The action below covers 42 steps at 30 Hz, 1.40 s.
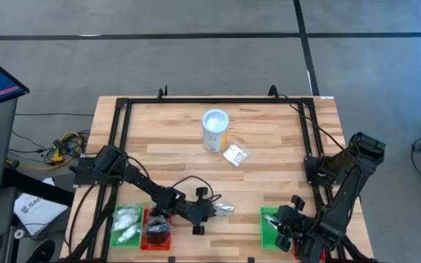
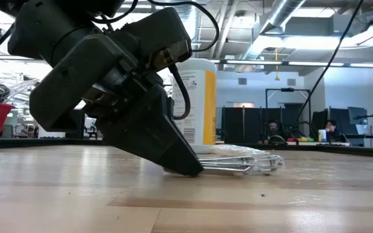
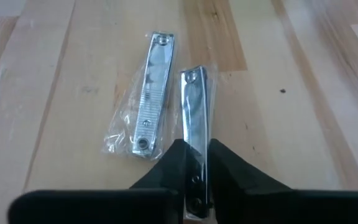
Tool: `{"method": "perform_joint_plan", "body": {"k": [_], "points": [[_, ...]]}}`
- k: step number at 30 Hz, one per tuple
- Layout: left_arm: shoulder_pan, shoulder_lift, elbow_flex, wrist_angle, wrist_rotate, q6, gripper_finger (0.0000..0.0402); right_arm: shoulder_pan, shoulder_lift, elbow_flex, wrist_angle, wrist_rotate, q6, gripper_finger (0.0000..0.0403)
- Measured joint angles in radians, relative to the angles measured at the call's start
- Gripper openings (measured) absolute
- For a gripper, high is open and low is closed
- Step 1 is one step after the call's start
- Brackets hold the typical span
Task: Pick & Place Travel size toiletries
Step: Put the nail cutter into the right green bin
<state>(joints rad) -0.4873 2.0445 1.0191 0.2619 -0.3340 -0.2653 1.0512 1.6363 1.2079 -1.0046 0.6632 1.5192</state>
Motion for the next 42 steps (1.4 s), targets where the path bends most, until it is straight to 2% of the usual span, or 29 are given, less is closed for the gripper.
{"method": "perform_joint_plan", "body": {"k": [15, 32, 42], "points": [[0.002, -0.012, -0.001, -0.012, 0.011, -0.003, 0.0032, 0.000, 0.000, 0.000, 0.014, 0.000, -0.009, 0.0100], [0.002, -0.225, -0.001, -0.001, 0.008, -0.002, 0.0032, 0.000, 0.000, 0.000, 0.017, 0.026, -0.012, 0.0100], [0.002, -0.337, 0.000, 0.000, 0.004, 0.023, 0.0035, -0.043, 0.000, 0.000, 0.088, 0.079, -0.169, 0.0100]]}}
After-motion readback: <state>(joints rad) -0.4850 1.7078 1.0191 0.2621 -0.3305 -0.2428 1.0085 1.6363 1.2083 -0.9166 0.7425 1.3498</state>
